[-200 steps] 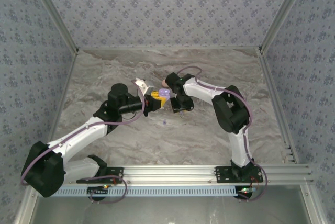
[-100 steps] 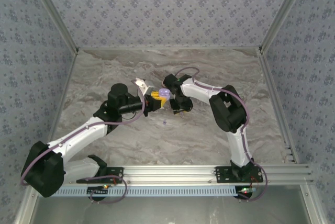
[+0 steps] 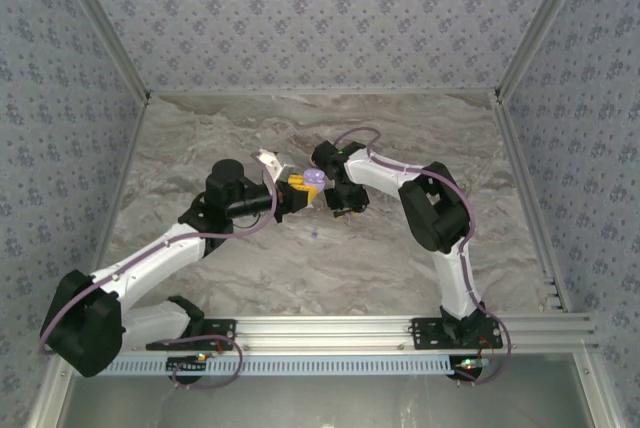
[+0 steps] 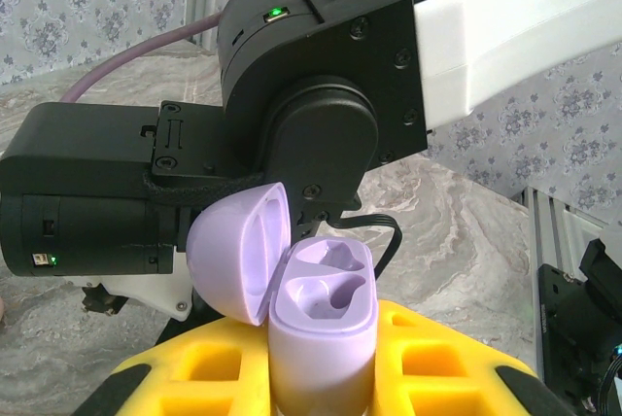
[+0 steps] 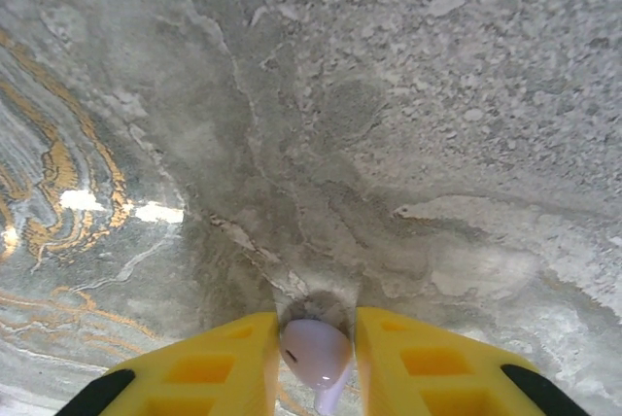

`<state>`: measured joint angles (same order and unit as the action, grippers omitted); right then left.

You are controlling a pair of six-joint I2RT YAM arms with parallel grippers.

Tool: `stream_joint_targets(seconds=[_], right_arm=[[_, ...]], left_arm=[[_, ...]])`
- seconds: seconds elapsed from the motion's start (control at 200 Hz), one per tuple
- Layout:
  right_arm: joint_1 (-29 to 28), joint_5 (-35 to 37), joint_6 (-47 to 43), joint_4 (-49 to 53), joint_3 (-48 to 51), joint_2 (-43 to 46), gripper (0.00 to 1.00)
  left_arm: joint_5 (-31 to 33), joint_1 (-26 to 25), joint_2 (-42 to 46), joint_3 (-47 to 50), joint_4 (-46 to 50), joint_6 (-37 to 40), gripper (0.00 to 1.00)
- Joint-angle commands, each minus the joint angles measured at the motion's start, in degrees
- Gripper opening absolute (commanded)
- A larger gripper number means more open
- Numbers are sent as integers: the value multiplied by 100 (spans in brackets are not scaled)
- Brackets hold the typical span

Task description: Insert wireless bluetooth earbuds into charging case

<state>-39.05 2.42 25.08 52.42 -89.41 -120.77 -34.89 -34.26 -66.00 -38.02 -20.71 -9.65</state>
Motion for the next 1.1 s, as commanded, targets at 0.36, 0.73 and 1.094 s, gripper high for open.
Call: stream_joint_targets(seconds=[0.36,0.73,1.094], right_arm=[[-15,-30,-277,-134,55,78,26],[-21,42,-1590,222,186,221,28],[29,-329,-465,33,151,263,44]], left_arm=[[-85,-37,127,-39,-9,49,21],[-61,-37,176,-29,47,68,21],[-65,-44,228,-26,58,68,21]])
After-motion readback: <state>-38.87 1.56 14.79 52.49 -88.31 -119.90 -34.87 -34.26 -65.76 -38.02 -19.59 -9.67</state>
